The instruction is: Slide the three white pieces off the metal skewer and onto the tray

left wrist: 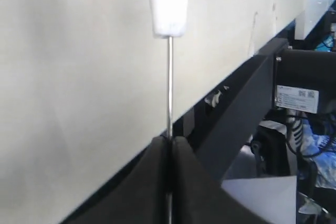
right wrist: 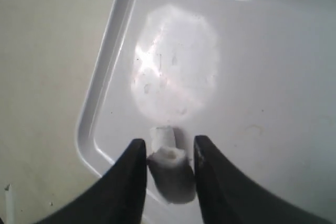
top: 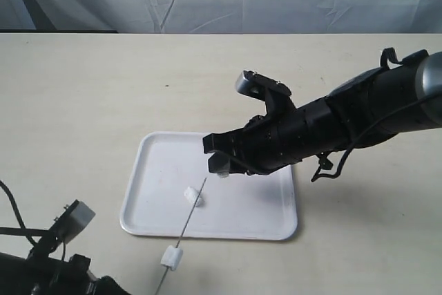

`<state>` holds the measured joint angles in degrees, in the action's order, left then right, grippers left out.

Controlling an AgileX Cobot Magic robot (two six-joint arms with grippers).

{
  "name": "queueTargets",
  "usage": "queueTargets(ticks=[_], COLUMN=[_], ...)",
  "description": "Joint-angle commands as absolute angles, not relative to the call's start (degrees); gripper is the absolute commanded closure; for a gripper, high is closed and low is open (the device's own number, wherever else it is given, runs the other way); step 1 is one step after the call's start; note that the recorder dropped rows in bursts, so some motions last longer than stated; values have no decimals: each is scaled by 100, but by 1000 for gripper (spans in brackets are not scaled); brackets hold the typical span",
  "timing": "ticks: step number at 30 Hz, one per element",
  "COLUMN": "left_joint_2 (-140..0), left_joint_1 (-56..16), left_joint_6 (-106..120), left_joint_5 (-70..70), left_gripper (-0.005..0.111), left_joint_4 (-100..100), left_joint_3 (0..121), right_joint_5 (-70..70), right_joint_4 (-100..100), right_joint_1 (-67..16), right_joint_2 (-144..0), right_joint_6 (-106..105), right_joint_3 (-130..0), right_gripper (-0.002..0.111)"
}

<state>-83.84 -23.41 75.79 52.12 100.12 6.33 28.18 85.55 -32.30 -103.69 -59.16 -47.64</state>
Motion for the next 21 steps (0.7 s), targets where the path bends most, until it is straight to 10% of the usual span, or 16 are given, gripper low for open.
queueTargets(ticks=[1, 21], left_joint_2=[-8367, -8367], left_joint_1=[-2354, -2354], left_joint_6=[7474, 6985], left_joint_5=[4948, 4580], left_gripper=[107, 107], left_joint_4=[9995, 9995], left_joint_3=[951, 1942], right_joint_5=[3030, 4469], right_joint_4=[8545, 8850], right_joint_1=[-3205, -3216], right_joint_2=[-10374, -10374], right_joint_6=[-5944, -5803], right_joint_3=[-4830, -4830], right_gripper=[64, 65])
